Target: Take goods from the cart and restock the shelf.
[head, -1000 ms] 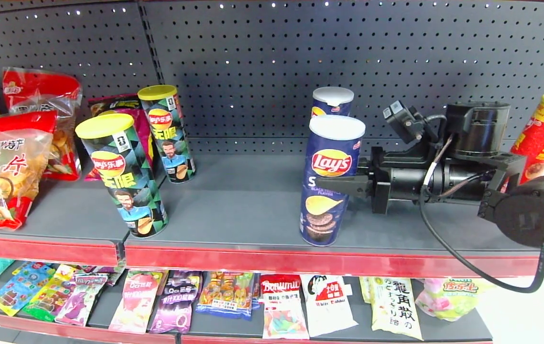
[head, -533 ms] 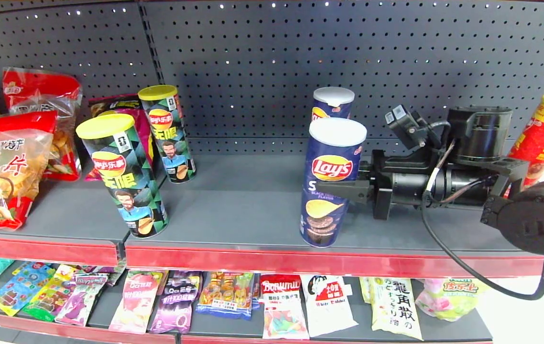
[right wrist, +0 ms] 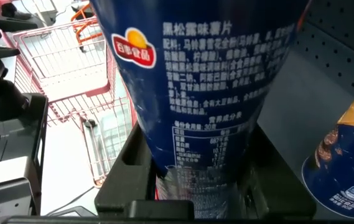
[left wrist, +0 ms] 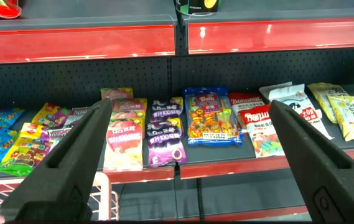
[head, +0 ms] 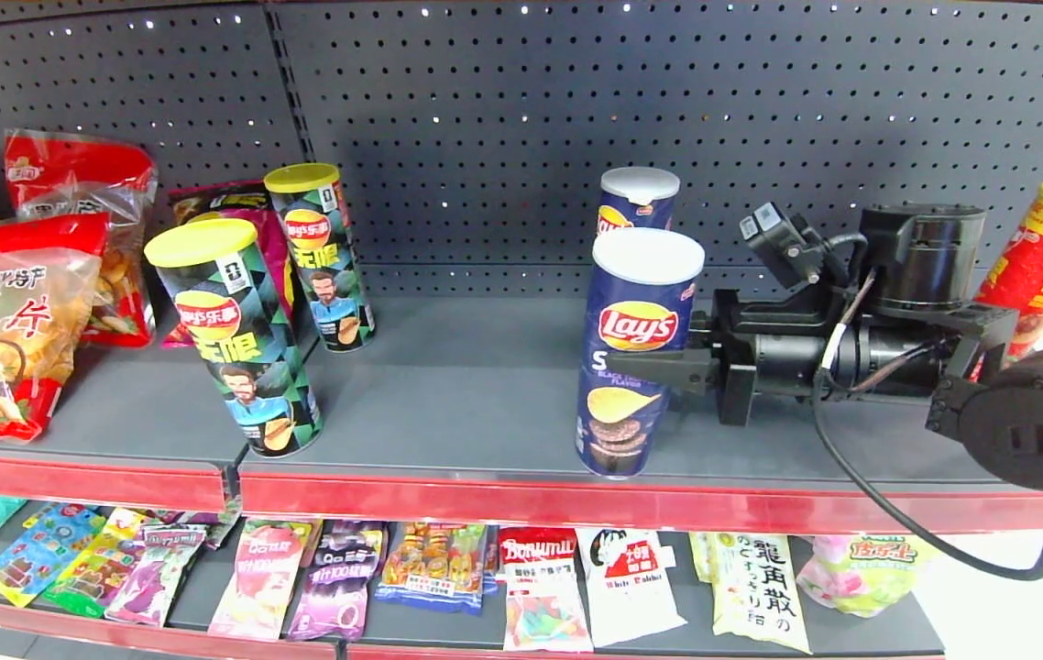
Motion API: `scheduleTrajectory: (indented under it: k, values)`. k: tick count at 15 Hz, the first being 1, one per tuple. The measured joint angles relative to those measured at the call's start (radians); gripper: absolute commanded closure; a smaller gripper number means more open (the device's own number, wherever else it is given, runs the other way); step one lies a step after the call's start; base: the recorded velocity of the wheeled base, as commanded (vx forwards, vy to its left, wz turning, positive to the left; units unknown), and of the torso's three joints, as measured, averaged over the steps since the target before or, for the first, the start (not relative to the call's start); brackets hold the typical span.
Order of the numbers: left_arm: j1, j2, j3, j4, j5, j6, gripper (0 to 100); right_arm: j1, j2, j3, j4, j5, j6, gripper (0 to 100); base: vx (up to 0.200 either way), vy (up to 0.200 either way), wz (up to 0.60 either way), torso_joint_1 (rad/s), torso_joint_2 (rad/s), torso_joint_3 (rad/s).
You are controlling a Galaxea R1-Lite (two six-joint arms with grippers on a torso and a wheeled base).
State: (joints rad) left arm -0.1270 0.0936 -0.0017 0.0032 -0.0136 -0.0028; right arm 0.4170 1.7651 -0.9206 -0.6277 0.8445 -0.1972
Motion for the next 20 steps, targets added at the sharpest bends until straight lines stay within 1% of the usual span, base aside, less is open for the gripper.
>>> scheduleTrajectory:
  k: [1, 7, 10, 14, 18, 19, 20]
  values:
    - [0.0, 0.0, 0.0, 0.0, 0.0, 0.0, 0, 0.0, 0.0, 0.0, 0.0, 0.0, 0.0, 0, 0.0, 0.0, 0.0, 0.0, 0.0, 0.0]
    - [0.0, 0.0, 0.0, 0.0, 0.0, 0.0, 0, 0.0, -0.002, 0.003, 0.003, -0.009, -0.001, 0, 0.0, 0.0, 0.0, 0.0, 0.0, 0.0]
    - [0.0, 0.0, 0.0, 0.0, 0.0, 0.0, 0, -0.001, -0.022, 0.029, 0.0, -0.019, -0.001, 0, 0.0, 0.0, 0.0, 0.0, 0.0, 0.0]
    - [0.0, 0.0, 0.0, 0.0, 0.0, 0.0, 0, -0.013, -0.095, 0.143, -0.003, -0.061, 0.0, 0, 0.0, 0.0, 0.0, 0.0, 0.0, 0.0]
    - [0.0, 0.0, 0.0, 0.0, 0.0, 0.0, 0, -0.045, -0.177, 0.269, -0.004, -0.102, 0.0, 0, 0.0, 0.0, 0.0, 0.0, 0.0, 0.0]
    - [0.0, 0.0, 0.0, 0.0, 0.0, 0.0, 0, -0.057, -0.195, 0.296, -0.005, -0.124, 0.0, 0, 0.0, 0.0, 0.0, 0.0, 0.0, 0.0]
    - [0.0, 0.0, 0.001, 0.0, 0.0, 0.0, 0, -0.067, -0.21, 0.316, -0.005, -0.175, 0.001, 0, 0.0, 0.0, 0.0, 0.0, 0.0, 0.0]
